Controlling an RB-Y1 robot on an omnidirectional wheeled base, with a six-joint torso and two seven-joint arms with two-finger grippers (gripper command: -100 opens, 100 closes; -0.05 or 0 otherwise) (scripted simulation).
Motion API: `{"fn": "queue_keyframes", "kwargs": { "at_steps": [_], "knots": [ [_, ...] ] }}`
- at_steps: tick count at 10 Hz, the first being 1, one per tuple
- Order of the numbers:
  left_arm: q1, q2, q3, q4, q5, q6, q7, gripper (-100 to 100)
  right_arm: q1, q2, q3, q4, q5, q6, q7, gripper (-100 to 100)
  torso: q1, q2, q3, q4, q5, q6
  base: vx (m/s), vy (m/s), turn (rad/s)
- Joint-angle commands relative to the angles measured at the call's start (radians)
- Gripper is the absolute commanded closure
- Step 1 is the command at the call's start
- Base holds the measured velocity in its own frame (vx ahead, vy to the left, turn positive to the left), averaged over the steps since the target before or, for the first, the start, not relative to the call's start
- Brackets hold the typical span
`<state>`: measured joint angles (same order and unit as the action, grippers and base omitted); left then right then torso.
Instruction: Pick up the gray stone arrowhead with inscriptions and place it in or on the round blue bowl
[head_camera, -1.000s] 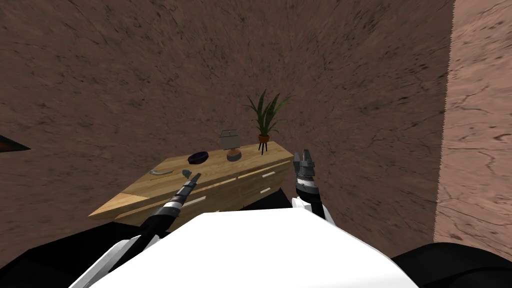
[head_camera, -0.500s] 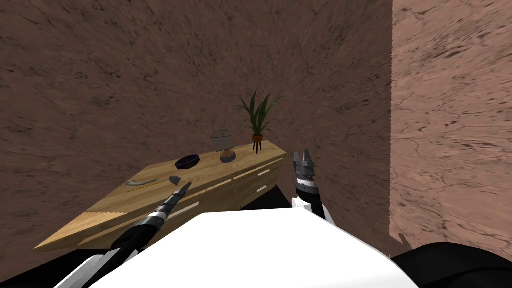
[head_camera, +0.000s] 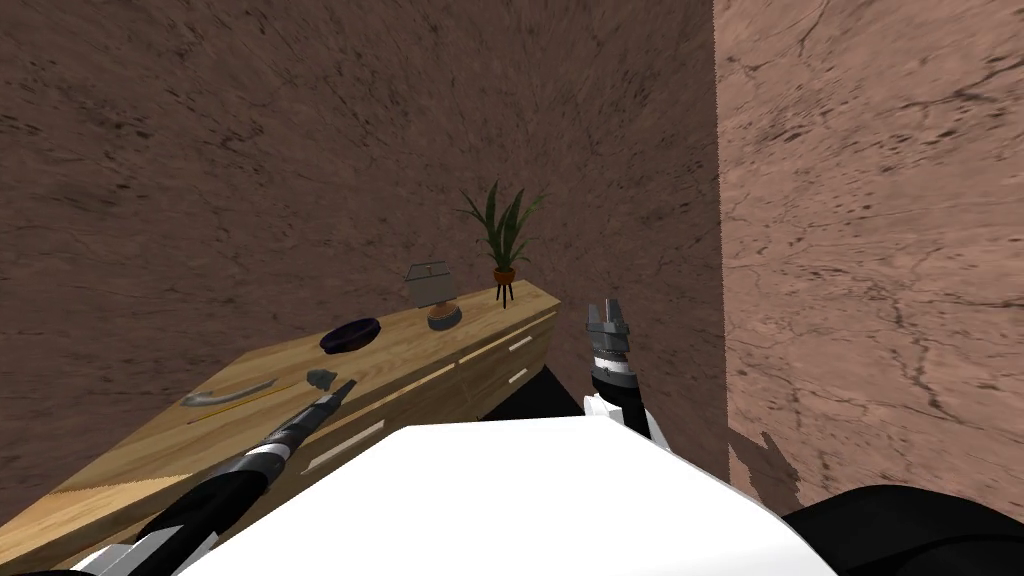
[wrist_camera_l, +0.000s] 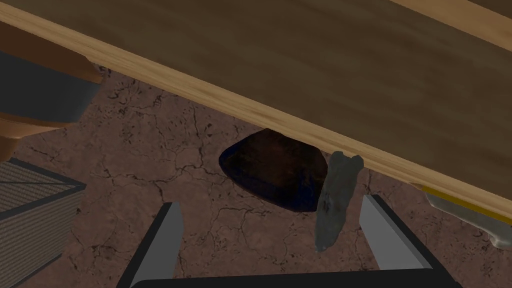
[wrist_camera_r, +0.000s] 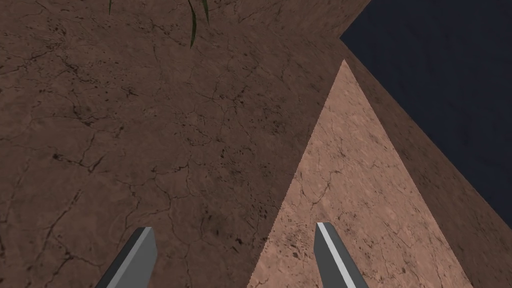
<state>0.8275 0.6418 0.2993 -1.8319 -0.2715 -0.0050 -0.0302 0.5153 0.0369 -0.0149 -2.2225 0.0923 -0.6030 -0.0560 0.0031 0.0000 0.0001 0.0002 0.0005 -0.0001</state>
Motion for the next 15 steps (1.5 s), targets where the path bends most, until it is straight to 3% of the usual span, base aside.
{"fn": "queue_keyframes", "kwargs": {
  "at_steps": [1,3,8,9,10,11,12,13,15],
  "knots": [
    [0.006,0.034,0.021,0.042,-0.008,0.014,-0.002,-100,0.000,0.000,0.000,0.000,0.000,0.000,0.000,0,0.000,0.000,0.000,0.000,0.000,0.000,-0.002,0.027,-0.222],
    [0.013,0.051,0.032,0.060,-0.013,0.024,-0.005,-100,0.000,0.000,0.000,0.000,0.000,0.000,0.000,0,0.000,0.000,0.000,0.000,0.000,-0.001,-0.001,0.017,-0.058],
    [0.055,0.161,0.098,0.161,-0.047,0.083,-0.023,-100,0.000,0.000,0.000,0.000,0.000,0.000,0.000,0,0.000,-0.001,0.000,0.000,0.000,0.000,-0.005,0.026,-0.216],
    [0.054,0.151,0.091,0.144,-0.040,0.078,-0.018,-100,0.000,0.000,0.000,0.000,0.000,0.000,0.000,0,0.000,-0.001,0.000,0.000,0.000,0.000,-0.002,0.012,-0.036],
    [0.056,0.153,0.093,0.145,-0.040,0.081,-0.018,0,0.000,0.000,0.000,0.000,0.000,0.000,0.000,0,-0.001,-0.001,0.000,0.000,0.000,-0.001,0.000,0.000,0.000],
    [0.030,0.143,0.088,0.174,-0.045,0.077,-0.027,-100,0.000,0.000,0.000,0.000,0.000,0.000,0.000,0,-0.002,-0.001,0.000,0.000,0.000,-0.001,0.046,0.035,-0.076],
    [0.040,0.149,0.089,0.162,-0.043,0.079,-0.022,-100,0.000,0.000,0.000,0.000,0.000,0.000,0.000,0,0.000,-0.003,-0.002,-0.001,0.000,0.000,0.029,0.025,-0.025],
    [0.038,0.148,0.089,0.164,-0.043,0.079,-0.023,100,0.000,0.000,0.000,0.000,0.000,0.000,0.000,0,0.000,-0.003,-0.002,-0.001,0.000,-0.001,0.000,0.000,0.000],
    [0.039,0.148,0.089,0.164,-0.043,0.080,-0.023,100,0.000,0.000,0.000,0.000,0.000,0.000,0.000,0,-0.002,-0.002,-0.001,0.000,0.000,0.000,0.001,0.002,-0.001]
  ]
}}
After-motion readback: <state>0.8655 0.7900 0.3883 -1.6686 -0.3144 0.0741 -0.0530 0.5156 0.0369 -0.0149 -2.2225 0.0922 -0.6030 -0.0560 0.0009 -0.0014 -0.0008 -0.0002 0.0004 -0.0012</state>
